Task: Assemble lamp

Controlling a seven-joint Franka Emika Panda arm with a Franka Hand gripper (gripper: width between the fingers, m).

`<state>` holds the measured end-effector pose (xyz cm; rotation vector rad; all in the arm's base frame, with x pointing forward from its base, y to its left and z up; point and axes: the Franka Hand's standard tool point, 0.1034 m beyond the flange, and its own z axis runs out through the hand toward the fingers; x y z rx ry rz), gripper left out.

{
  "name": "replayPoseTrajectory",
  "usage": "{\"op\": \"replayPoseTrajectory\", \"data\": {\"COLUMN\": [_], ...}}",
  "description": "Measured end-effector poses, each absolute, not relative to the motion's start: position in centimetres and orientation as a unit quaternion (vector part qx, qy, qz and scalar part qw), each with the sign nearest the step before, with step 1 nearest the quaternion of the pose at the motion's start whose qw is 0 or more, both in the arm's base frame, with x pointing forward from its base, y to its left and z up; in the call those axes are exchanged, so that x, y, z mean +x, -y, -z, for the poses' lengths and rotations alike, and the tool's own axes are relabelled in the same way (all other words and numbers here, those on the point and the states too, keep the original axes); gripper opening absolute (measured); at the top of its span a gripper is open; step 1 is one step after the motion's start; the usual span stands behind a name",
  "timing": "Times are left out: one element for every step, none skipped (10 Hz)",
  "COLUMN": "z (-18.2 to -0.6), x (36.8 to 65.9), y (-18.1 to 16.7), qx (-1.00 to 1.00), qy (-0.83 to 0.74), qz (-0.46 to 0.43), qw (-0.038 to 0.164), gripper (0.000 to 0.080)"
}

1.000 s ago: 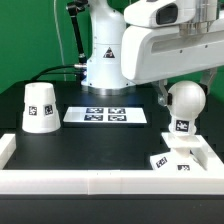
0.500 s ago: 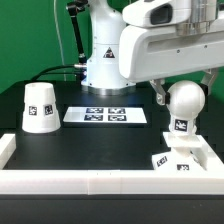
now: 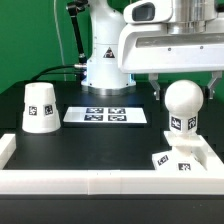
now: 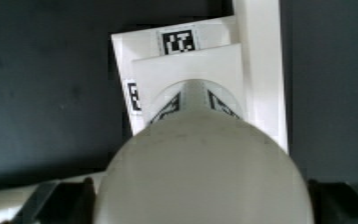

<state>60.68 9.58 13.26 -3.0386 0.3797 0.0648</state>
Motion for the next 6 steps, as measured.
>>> {"op": "replayPoseTrajectory", "data": {"z": [-13.26,-13.26,-13.27,-13.29,-13.29,-13.27], "x": [60.65,60.59,60.47,60.42,60.37,60.32], "y": [-9.55,-9.58,-9.63,-9.70,-9.69,-9.72], "qx": [-0.984,-0.975,-0.964,-0.954,-0.936,-0.921], "qy": [-0.171,-0.215,-0.259,-0.294,-0.345,-0.384], "qz": [-0.024,-0.028,-0.035,-0.041,-0.047,-0.051], "qw": [0.038,0.038,0.038,0.039,0.042,0.041], "gripper": [0.0576,0.0576,0.0576,0.0576,0.0576,0.0577]}}
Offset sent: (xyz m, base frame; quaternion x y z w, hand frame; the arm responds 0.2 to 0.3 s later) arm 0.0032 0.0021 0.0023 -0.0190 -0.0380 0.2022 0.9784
